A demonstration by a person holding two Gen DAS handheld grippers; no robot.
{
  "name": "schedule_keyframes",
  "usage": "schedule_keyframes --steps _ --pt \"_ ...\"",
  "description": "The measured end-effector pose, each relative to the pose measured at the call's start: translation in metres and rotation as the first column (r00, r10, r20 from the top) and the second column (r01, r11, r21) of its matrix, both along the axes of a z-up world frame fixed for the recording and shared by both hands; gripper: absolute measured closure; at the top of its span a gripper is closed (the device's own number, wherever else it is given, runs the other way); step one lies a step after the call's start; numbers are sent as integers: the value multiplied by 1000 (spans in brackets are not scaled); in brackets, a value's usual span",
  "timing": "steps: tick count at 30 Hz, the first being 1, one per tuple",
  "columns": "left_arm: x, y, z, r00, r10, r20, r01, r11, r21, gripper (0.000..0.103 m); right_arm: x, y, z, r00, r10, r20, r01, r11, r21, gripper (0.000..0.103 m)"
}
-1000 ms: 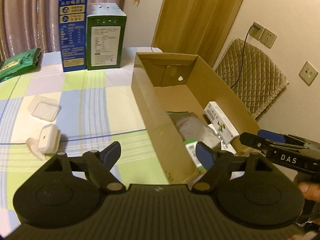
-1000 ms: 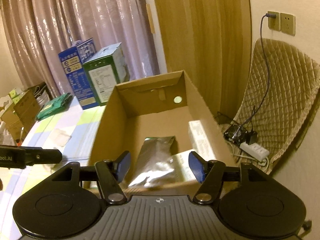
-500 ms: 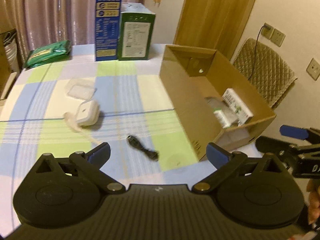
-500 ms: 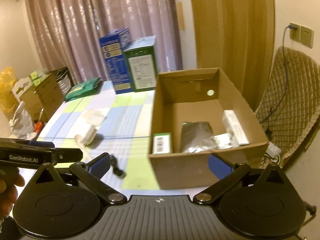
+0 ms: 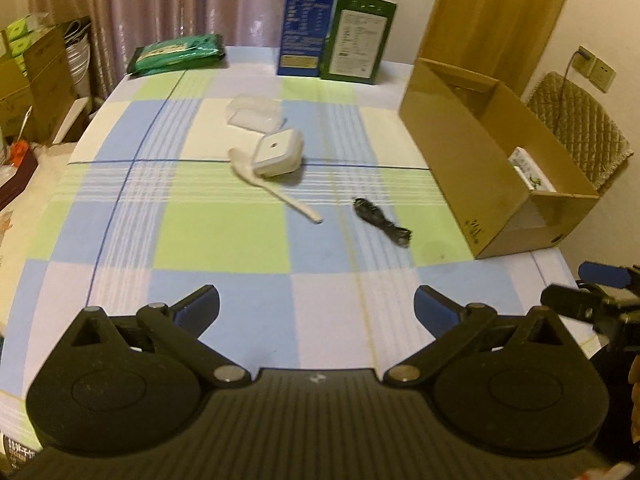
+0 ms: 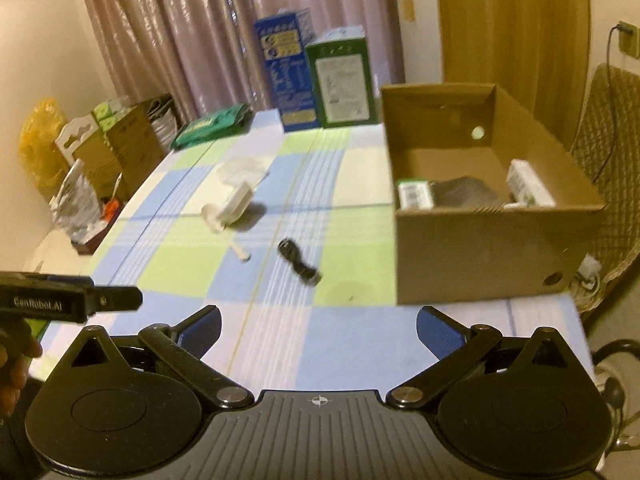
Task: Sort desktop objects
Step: 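Move both tools back over the table toward the black cable and night light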
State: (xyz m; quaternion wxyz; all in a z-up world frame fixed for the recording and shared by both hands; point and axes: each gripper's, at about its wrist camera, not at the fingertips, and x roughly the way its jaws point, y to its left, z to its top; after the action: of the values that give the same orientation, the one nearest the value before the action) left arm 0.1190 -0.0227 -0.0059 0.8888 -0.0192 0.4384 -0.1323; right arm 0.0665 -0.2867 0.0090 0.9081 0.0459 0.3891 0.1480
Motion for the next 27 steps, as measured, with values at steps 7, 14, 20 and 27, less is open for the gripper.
schedule_keyframes --steps 7,14,20,27 --pt "3 8 -6 1000 6 -3 -6 1000 16 1 -4 17 -14 998 61 2 -61 997 -39 2" --pt "16 12 -16 1000 10 -17 -10 1000 22 1 4 25 -25 997 71 4 -71 996 -61 2" --pt "29 14 -26 1000 6 -25 -5 999 41 1 16 32 -35 996 93 2 -92 993 -78 2" --pt "46 18 -39 999 5 -33 -4 999 48 2 36 48 -46 991 134 9 -132 985 -108 6"
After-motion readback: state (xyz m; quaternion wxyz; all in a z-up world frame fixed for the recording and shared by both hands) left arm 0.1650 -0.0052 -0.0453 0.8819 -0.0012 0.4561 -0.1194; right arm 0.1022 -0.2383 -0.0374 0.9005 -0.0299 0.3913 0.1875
